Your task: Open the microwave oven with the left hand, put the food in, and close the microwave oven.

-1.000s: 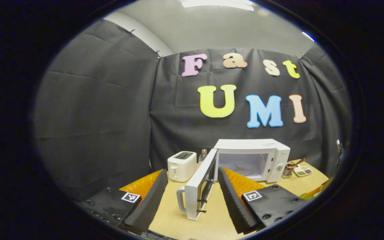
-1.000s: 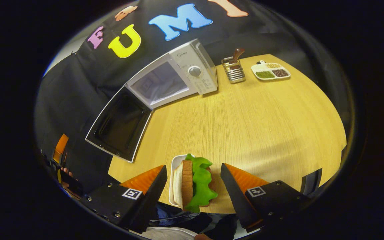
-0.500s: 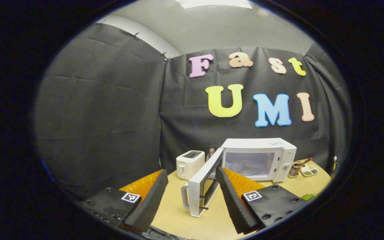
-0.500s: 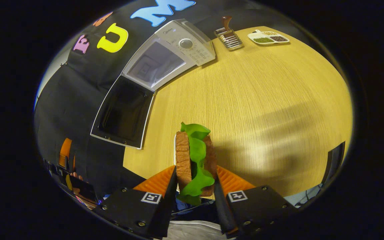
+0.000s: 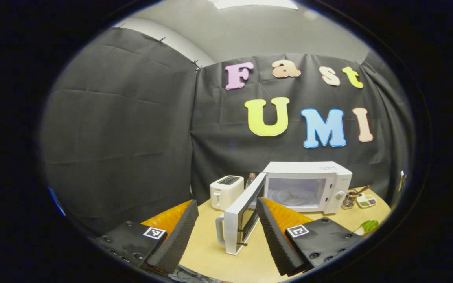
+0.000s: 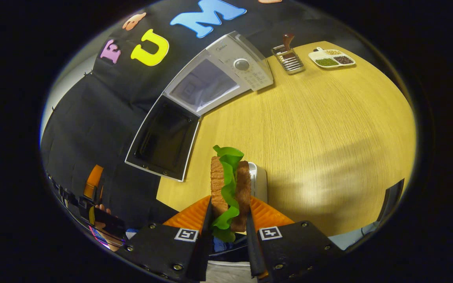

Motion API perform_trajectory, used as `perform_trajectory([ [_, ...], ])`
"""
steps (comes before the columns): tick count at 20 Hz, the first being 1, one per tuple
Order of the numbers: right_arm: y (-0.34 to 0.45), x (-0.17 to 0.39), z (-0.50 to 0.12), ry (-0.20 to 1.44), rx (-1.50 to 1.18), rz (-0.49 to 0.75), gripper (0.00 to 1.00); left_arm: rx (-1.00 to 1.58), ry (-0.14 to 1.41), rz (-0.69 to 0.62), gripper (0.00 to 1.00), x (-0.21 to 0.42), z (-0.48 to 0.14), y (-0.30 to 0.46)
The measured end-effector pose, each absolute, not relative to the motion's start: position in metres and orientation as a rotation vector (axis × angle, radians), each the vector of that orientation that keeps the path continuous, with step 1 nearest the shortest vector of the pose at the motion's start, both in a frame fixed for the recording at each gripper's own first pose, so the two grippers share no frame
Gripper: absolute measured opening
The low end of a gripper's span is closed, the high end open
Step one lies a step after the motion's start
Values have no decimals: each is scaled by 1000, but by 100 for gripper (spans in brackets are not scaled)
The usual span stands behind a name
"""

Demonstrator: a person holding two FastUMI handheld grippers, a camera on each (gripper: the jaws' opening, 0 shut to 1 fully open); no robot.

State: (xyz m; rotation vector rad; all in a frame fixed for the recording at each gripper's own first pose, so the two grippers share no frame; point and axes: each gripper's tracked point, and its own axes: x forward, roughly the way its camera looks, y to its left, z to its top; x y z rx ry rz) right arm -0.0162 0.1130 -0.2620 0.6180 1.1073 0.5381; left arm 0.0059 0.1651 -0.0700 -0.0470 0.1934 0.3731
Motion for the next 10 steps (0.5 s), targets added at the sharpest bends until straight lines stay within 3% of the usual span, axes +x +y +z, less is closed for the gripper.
perform_trajectory([
  [10, 169, 64, -214, 928, 672, 476, 41, -83, 155, 333, 95, 54, -67, 228],
])
